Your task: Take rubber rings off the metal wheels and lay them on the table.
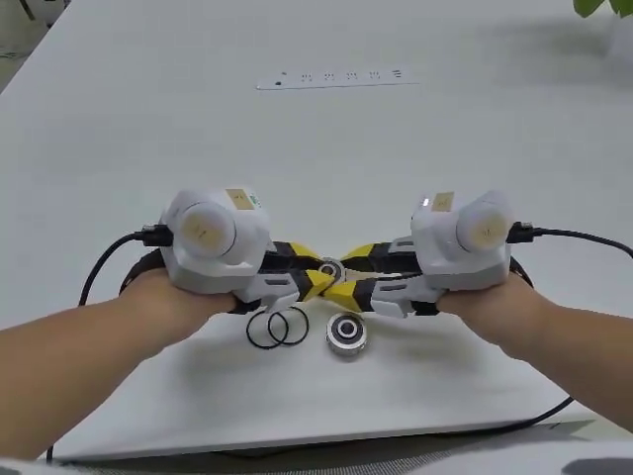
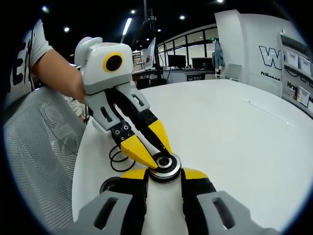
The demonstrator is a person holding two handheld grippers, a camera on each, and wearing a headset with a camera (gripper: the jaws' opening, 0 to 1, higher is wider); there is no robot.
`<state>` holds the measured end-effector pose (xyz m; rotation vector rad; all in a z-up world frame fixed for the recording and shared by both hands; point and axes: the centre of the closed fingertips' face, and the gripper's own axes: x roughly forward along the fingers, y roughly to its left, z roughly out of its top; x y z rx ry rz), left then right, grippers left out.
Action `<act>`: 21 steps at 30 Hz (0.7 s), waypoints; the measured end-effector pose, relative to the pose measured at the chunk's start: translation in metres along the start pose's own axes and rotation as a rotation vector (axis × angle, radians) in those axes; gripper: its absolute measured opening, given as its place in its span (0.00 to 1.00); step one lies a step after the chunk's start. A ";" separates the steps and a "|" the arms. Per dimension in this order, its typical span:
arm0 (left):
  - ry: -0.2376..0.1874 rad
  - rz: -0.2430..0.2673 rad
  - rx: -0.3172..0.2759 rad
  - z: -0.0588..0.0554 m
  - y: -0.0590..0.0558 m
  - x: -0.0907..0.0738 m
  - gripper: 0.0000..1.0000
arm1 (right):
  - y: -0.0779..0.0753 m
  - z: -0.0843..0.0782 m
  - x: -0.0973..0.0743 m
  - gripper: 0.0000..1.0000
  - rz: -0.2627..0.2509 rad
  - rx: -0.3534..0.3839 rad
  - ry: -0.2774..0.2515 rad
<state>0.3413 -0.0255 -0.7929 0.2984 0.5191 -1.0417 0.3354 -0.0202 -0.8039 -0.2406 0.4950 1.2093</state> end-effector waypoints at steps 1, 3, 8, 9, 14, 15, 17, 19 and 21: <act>0.000 0.000 0.001 0.000 0.000 0.000 0.12 | 0.000 0.000 0.000 0.23 0.000 0.000 0.000; 0.001 0.001 0.003 0.000 0.000 0.000 0.12 | 0.000 -0.001 -0.001 0.23 -0.001 -0.003 0.004; 0.002 0.001 0.006 0.000 -0.001 0.000 0.12 | 0.000 -0.002 -0.004 0.20 -0.005 -0.014 0.010; 0.003 0.001 0.006 0.000 -0.001 0.000 0.12 | 0.000 -0.003 -0.005 0.20 -0.006 -0.016 0.012; 0.004 0.002 0.005 0.000 -0.002 0.000 0.12 | -0.001 -0.005 -0.007 0.17 -0.009 -0.021 0.023; 0.004 0.003 0.005 0.000 -0.002 0.000 0.12 | -0.001 -0.005 -0.007 0.16 -0.010 -0.022 0.024; 0.003 0.003 0.005 0.000 -0.002 0.000 0.12 | -0.002 -0.007 -0.008 0.13 -0.013 -0.026 0.032; 0.003 0.004 0.004 0.000 -0.002 0.000 0.12 | -0.004 -0.009 -0.010 0.08 -0.021 -0.015 0.039; 0.004 0.004 0.004 0.000 -0.002 0.000 0.12 | -0.006 -0.009 -0.009 0.07 -0.019 0.005 0.038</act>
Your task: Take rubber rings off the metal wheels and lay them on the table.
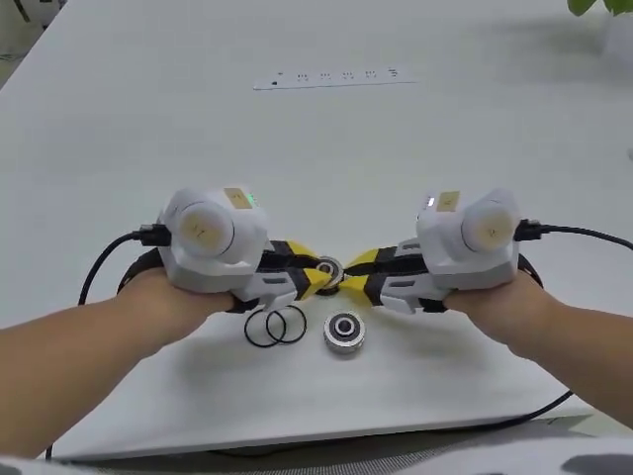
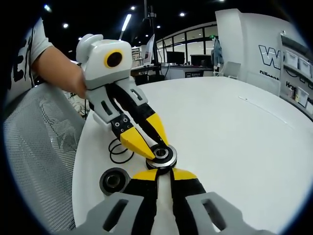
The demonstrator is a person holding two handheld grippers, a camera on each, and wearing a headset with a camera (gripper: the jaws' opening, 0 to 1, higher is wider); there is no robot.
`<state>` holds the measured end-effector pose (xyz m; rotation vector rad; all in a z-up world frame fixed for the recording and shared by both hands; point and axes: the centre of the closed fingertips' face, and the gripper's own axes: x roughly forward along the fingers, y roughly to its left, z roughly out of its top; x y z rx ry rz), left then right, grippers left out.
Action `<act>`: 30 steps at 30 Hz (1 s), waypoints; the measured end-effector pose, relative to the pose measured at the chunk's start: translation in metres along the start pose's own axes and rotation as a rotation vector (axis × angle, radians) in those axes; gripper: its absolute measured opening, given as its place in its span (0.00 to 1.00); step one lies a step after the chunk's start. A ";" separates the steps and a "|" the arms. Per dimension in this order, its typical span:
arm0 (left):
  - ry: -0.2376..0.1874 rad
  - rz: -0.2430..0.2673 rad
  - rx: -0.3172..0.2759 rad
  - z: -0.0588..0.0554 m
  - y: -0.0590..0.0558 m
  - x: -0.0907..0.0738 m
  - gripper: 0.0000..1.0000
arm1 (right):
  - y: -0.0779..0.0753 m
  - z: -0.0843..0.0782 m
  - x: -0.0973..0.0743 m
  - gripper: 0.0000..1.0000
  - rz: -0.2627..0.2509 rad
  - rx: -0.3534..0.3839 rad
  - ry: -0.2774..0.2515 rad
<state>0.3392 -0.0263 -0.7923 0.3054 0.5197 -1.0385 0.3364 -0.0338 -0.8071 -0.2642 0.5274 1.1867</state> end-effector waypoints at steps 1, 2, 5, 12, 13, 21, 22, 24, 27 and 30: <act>0.000 0.000 0.000 0.000 0.000 0.000 0.12 | 0.000 0.000 0.000 0.07 -0.001 -0.001 0.001; 0.000 0.001 0.000 0.000 0.000 0.000 0.12 | 0.000 0.000 0.001 0.07 -0.002 -0.001 0.003; -0.001 0.001 -0.001 0.000 0.001 0.000 0.12 | -0.001 0.000 0.001 0.07 0.001 0.049 0.003; -0.001 0.001 0.001 -0.001 0.001 0.000 0.12 | -0.003 -0.001 0.000 0.04 0.003 0.101 -0.007; 0.000 0.001 0.001 -0.001 0.001 0.000 0.12 | -0.004 -0.001 0.000 0.03 0.004 0.121 -0.008; 0.003 0.004 0.010 -0.001 0.001 0.000 0.12 | -0.002 0.001 -0.002 0.00 0.001 0.234 -0.030; 0.003 0.005 0.012 -0.001 0.002 0.000 0.12 | -0.002 0.001 -0.003 0.00 -0.001 0.244 -0.030; 0.002 0.006 0.011 -0.001 0.002 0.000 0.12 | -0.002 0.001 -0.004 0.00 -0.001 0.284 -0.039; 0.001 0.007 0.013 -0.001 0.002 0.000 0.12 | -0.002 0.003 -0.006 0.00 0.001 0.322 -0.058; 0.003 0.008 0.017 -0.001 0.001 0.000 0.12 | -0.004 0.003 -0.008 0.00 0.003 0.357 -0.069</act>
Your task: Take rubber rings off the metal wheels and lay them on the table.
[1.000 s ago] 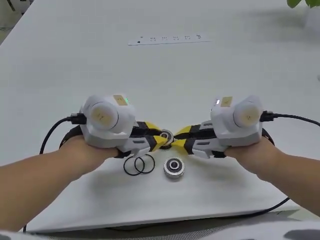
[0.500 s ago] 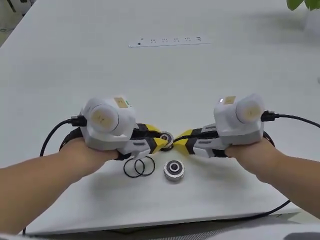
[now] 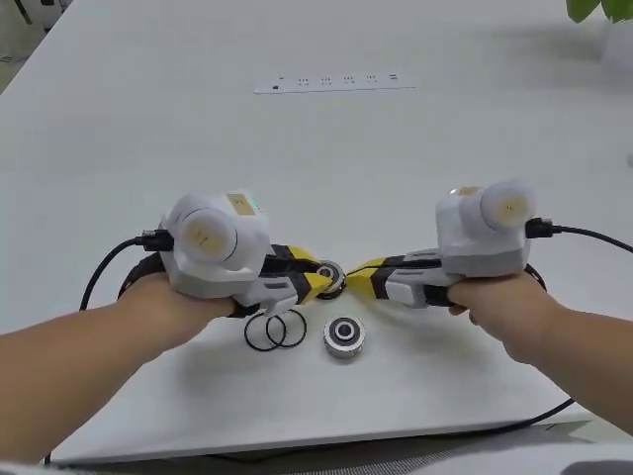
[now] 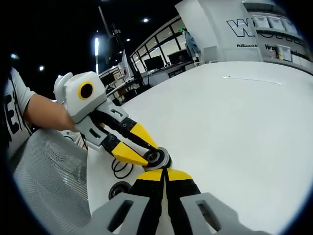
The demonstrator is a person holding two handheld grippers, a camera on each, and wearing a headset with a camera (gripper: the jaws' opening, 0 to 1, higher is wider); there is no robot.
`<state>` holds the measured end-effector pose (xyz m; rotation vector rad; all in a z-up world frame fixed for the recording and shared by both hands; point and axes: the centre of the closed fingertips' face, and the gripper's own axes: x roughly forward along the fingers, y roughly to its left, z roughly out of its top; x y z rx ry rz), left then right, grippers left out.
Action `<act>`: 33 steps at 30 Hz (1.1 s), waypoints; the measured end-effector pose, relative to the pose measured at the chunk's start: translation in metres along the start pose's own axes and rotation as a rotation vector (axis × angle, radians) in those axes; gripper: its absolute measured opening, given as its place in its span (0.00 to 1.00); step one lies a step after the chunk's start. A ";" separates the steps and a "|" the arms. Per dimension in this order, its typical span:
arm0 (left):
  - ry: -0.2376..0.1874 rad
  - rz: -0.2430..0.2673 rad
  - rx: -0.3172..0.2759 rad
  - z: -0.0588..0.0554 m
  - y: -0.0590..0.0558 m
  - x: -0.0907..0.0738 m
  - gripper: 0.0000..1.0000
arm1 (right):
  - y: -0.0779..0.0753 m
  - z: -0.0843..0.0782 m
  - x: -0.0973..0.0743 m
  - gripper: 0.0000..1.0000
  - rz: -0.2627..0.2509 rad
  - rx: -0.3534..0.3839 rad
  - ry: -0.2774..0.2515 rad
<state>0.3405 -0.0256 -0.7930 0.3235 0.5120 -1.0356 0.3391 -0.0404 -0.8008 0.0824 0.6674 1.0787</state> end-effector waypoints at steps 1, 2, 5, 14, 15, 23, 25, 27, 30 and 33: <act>0.000 0.000 0.000 0.000 0.000 0.000 0.12 | 0.000 0.000 0.000 0.00 0.000 0.002 -0.001; 0.001 0.000 0.002 0.000 0.000 0.000 0.12 | 0.000 0.001 0.000 0.00 0.002 0.016 -0.006; 0.001 0.000 0.004 0.000 0.000 0.000 0.12 | -0.001 0.007 -0.002 0.00 0.016 0.079 -0.045; 0.007 0.007 0.013 0.000 -0.001 0.001 0.12 | 0.004 0.009 -0.001 0.00 0.028 0.130 -0.065; 0.006 0.007 0.013 0.000 -0.001 0.000 0.12 | 0.005 0.009 -0.001 0.00 0.030 0.134 -0.067; 0.012 0.011 0.014 0.002 -0.004 -0.001 0.11 | 0.011 0.012 0.000 0.00 0.036 0.132 -0.059; 0.013 0.012 0.017 0.002 -0.005 -0.001 0.11 | 0.012 0.012 0.000 0.00 0.040 0.127 -0.056; 0.014 0.012 0.018 0.002 -0.005 -0.001 0.11 | 0.013 0.012 0.000 0.00 0.044 0.119 -0.055; 0.014 0.012 0.018 0.002 -0.005 -0.001 0.11 | 0.014 0.012 0.000 0.00 0.052 0.117 -0.057; 0.016 0.009 0.018 0.002 -0.005 -0.001 0.11 | 0.015 0.013 0.001 0.00 0.057 0.112 -0.054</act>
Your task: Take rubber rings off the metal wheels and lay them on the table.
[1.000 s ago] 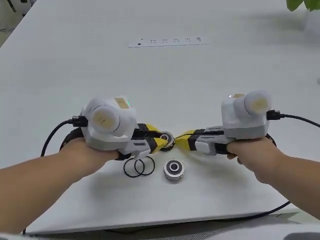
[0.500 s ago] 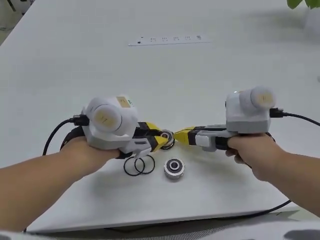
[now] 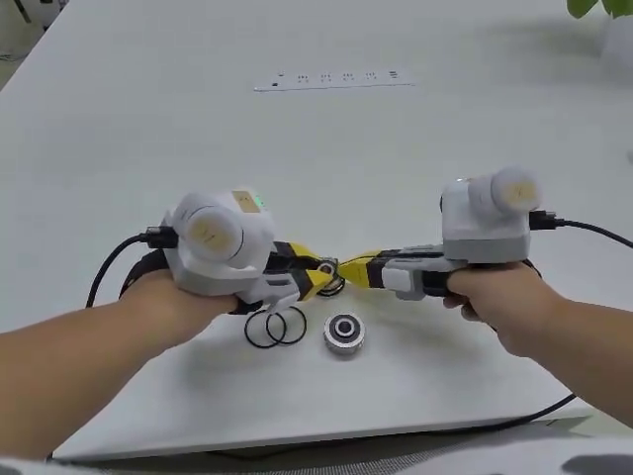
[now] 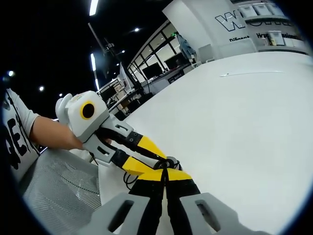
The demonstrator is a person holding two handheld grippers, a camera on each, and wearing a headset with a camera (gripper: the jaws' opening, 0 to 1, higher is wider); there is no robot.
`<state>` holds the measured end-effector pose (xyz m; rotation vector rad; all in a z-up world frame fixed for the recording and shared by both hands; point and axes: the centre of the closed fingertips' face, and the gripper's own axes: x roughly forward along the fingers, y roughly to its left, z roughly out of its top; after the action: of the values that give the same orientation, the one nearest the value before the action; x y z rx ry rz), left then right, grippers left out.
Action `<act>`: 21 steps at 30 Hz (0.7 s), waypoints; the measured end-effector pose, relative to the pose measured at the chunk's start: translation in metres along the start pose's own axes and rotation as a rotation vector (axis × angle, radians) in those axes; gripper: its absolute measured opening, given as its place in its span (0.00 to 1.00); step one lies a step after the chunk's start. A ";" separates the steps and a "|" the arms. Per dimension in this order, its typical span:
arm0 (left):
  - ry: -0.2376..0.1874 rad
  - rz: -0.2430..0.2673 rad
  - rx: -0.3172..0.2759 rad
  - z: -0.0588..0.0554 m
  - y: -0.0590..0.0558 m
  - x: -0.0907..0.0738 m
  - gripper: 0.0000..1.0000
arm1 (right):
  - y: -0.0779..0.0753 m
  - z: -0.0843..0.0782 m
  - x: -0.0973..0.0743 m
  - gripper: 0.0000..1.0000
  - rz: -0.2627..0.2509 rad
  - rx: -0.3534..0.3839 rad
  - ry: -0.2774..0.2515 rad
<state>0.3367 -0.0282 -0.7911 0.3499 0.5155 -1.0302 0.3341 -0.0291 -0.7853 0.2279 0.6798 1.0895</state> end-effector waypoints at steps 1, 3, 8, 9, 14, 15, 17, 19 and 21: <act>0.001 0.000 0.001 0.000 0.000 0.000 0.11 | 0.000 0.000 0.000 0.00 0.002 0.000 0.000; 0.001 -0.001 0.000 0.000 0.000 0.000 0.11 | 0.000 0.000 0.001 0.00 0.005 -0.001 -0.001; 0.002 -0.003 0.003 0.000 0.000 0.000 0.11 | 0.003 0.001 0.001 0.00 0.018 -0.004 -0.004; 0.002 -0.004 0.003 0.000 0.000 0.000 0.11 | 0.003 0.001 0.001 0.00 0.021 -0.005 -0.004; 0.002 -0.002 0.001 -0.001 0.002 0.000 0.11 | 0.015 0.004 0.004 0.00 0.061 -0.020 -0.008; 0.001 -0.002 0.002 -0.001 0.002 0.001 0.11 | 0.013 0.004 0.005 0.00 0.047 -0.042 -0.003; 0.001 0.000 -0.002 -0.001 0.003 0.001 0.11 | 0.010 0.005 0.003 0.00 0.046 -0.021 -0.008; 0.002 0.003 -0.002 -0.001 0.003 0.001 0.11 | 0.005 0.004 0.000 0.00 0.036 -0.016 -0.014; 0.000 0.004 -0.003 -0.001 0.004 0.001 0.11 | 0.006 0.003 -0.001 0.00 0.039 -0.004 -0.022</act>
<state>0.3400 -0.0265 -0.7925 0.3485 0.5158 -1.0255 0.3311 -0.0268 -0.7793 0.2501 0.6552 1.1243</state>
